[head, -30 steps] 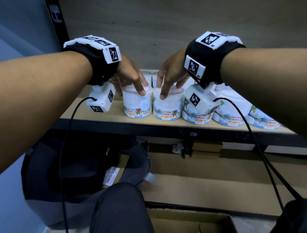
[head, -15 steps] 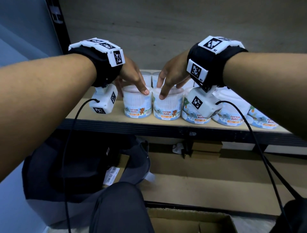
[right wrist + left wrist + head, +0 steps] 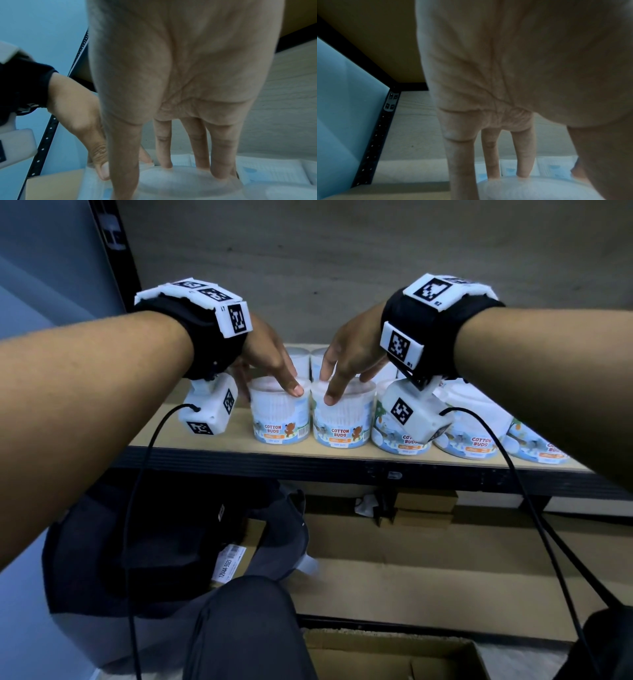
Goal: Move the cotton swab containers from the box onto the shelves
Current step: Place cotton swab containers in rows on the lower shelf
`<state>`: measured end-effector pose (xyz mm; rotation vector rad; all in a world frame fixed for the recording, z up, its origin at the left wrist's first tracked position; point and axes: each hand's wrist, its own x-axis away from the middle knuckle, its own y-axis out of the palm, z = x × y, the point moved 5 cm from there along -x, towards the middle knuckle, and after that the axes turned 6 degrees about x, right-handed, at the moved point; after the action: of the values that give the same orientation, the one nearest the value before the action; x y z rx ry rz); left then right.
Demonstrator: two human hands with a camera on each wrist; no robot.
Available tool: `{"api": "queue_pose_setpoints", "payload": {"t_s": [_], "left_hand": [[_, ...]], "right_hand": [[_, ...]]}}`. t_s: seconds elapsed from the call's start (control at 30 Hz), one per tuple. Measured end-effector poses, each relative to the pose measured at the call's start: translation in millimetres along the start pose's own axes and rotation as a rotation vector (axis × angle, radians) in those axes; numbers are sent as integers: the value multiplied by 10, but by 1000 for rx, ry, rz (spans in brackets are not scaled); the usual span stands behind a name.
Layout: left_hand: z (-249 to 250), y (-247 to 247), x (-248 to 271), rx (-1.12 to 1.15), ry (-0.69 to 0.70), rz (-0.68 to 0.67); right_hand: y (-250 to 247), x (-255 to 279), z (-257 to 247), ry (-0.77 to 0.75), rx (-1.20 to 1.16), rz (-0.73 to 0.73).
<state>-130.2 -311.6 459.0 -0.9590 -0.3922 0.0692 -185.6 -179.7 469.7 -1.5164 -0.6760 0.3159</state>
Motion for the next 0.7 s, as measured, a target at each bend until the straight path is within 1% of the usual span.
{"api": "queue_pose_setpoints", "payload": {"t_s": [0.2,0.37,0.5,0.57,0.67,0.7], "left_hand": [[7,-17,-23,-18,-12,-19],[-12,-25,-60,-50,-36,-6],[4,-48,-80,-125,-35,12],[48,-89,-105,-192,-7,31],[235,-164,-111,-316,103,112],[326,-167,-109,-344,143,117]], "right_hand": [[-21,32,18,-12,1,-4],[-32,33,-1,2,53,12],[-97,35,28,-7,-25,25],[-179,66,77,-15,-72,67],[-312,134,212,-7,-64,110],[-351,166,279,3,-52,115]]}}
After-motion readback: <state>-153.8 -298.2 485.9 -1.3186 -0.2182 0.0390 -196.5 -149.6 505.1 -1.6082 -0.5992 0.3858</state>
